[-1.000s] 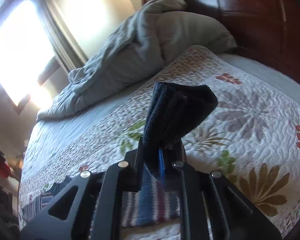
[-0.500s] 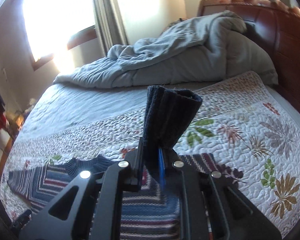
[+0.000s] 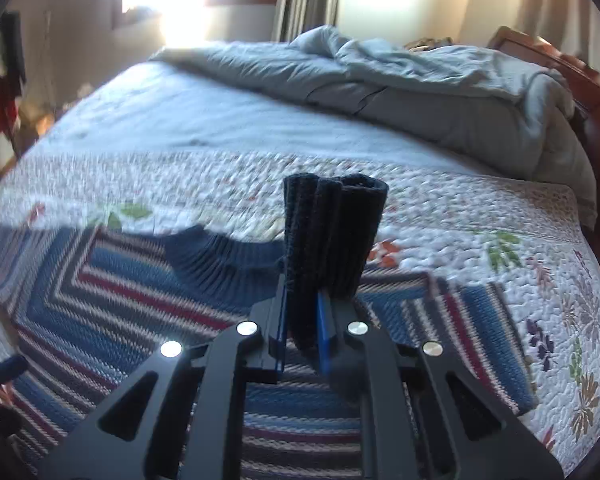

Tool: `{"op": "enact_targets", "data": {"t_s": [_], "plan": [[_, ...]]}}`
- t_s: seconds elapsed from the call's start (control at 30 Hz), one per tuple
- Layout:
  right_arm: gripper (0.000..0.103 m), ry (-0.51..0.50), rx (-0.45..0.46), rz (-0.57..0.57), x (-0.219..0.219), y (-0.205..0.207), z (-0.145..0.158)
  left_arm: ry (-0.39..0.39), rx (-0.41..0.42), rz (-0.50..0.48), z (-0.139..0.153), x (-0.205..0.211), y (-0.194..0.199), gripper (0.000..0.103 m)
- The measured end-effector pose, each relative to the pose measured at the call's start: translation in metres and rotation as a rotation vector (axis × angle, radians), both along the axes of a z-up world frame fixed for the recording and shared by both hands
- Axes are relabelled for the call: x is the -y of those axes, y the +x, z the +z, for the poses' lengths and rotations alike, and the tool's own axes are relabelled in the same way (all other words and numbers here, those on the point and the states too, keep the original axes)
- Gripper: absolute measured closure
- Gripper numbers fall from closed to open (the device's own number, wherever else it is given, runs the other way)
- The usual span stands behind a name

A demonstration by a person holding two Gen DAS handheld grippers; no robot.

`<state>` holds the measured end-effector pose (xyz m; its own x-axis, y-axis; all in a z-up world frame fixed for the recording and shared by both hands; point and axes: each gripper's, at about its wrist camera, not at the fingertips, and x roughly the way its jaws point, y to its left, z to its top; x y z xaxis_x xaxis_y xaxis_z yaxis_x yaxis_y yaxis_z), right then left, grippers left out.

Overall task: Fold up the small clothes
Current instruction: 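Lift the sleeve and fold it across the sweater body with the right gripper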

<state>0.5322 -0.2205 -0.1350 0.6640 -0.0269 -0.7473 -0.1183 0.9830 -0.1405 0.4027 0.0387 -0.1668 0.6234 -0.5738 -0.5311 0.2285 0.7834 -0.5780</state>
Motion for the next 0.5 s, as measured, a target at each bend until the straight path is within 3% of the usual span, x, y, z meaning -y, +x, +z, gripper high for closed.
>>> {"op": "enact_targets", "data": {"t_s": [0.17,0.27,0.3,0.4,0.47,0.5], "plan": [[0.091,-0.142,-0.06,0.085,-0.046,-0.006,-0.047,0.009,-0.02,-0.028,-0.008,0.003,0.005,0.004],[0.086,-0.165,-0.12,0.112,-0.056,-0.01,-0.067,-0.007,-0.032,-0.038,-0.01,0.001,0.005,0.004],[0.08,-0.125,-0.153,0.114,-0.055,-0.012,-0.071,-0.029,-0.044,-0.044,-0.011,-0.001,0.007,0.004],[0.043,0.115,-0.163,0.091,-0.036,-0.027,-0.059,-0.11,-0.1,-0.045,-0.017,-0.009,0.01,0.004],[0.04,0.337,-0.117,0.023,-0.01,-0.055,-0.04,-0.145,-0.134,-0.046,-0.02,-0.01,0.011,0.004],[0.04,0.395,-0.09,-0.013,-0.001,-0.068,-0.035,-0.146,-0.151,-0.047,-0.019,-0.007,0.012,0.004]]}}
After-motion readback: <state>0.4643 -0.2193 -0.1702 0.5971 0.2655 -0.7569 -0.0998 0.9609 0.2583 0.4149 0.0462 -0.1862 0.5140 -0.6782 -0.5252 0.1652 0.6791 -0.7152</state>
